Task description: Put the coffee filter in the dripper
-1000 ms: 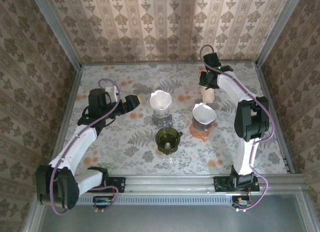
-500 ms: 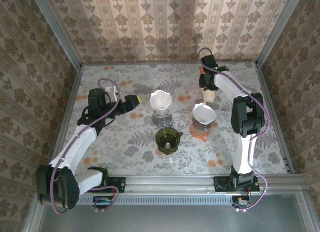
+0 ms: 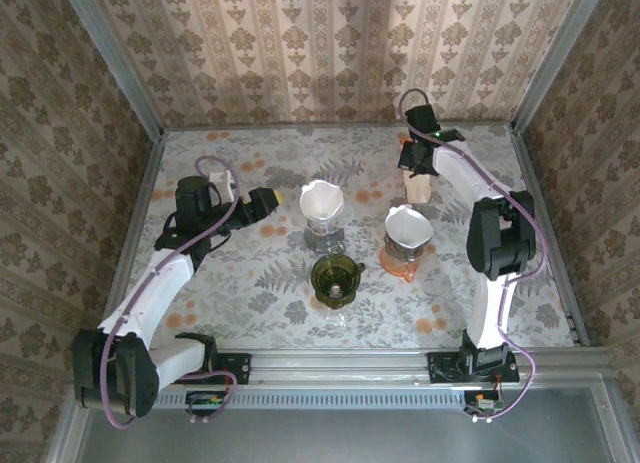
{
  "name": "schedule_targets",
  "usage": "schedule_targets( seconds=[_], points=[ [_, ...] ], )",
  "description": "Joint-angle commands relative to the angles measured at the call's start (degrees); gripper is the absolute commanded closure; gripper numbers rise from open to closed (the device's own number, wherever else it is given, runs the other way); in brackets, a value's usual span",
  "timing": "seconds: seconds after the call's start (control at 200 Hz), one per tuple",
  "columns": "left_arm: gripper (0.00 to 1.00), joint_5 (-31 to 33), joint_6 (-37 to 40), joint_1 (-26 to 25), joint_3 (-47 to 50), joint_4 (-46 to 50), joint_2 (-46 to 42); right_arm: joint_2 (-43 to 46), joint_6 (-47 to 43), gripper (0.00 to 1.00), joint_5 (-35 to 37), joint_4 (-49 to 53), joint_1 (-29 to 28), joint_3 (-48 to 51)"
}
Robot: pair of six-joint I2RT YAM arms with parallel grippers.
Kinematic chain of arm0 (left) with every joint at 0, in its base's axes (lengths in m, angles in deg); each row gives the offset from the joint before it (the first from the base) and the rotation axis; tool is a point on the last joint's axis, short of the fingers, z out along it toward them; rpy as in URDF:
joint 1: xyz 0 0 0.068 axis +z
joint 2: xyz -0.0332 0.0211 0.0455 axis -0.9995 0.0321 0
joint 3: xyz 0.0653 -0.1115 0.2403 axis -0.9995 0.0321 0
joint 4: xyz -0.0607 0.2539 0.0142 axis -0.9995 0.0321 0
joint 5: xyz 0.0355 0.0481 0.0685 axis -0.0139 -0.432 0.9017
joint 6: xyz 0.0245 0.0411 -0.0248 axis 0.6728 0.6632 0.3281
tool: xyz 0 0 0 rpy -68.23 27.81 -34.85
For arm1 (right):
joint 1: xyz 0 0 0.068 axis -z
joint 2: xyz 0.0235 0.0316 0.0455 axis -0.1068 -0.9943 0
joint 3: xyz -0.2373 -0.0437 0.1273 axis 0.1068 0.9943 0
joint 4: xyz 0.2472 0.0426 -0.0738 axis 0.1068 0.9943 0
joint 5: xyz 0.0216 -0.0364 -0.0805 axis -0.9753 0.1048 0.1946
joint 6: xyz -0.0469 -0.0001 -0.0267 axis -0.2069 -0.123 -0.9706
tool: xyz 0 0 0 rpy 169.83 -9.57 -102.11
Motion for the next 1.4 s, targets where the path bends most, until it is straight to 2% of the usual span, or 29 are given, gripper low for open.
schedule_targets(
  seconds=[0.0, 0.41, 0.63, 0.77, 0.95, 1.15, 1.32, 1.4],
  points=[
    [0.17, -1.53, -0.81, 0.43, 0.67, -1.64, 0.0, 6.45, -1.02, 1.0, 2.4, -1.53, -0.34, 1.36],
    [0.16, -1.74, -1.89, 0.5, 0.32, -0.78, -0.61, 22.52, -2.85, 1.0, 3.08, -0.78, -2.24, 6.15],
    [0.16, -1.65, -2.36, 0.49, 0.4, -0.39, -1.82, 33.87, -4.94, 1.0, -0.91, 3.36, -6.96, 6.63],
    [0.15, -1.45, -2.16, 0.54, 0.44, 0.1, -2.72, 38.34, -6.33, 1.0, -7.69, 10.96, -12.33, 4.17],
    [0.12, -1.91, -1.75, 1.43, -0.03, 0.95, -3.98, 38.55, -7.65, 1.0, -13.55, 25.72, -22.99, -1.96],
    [0.03, -2.5, -0.88, 2.79, -0.43, 1.79, -5.73, 35.83, -5.01, 1.0, -17.88, 39.18, -33.39, -7.14],
    [0.0, -4.19, -0.88, 3.02, -0.28, 0.9, -6.51, 32.84, -1.59, 1.0, -20.03, 44.64, -39.37, -7.62],
    [0.0, -6.84, -3.18, 3.13, 0.77, -3.7, -6.42, 30.05, -0.96, 1.0, -19.46, 46.79, -40.83, -8.79]
  ],
)
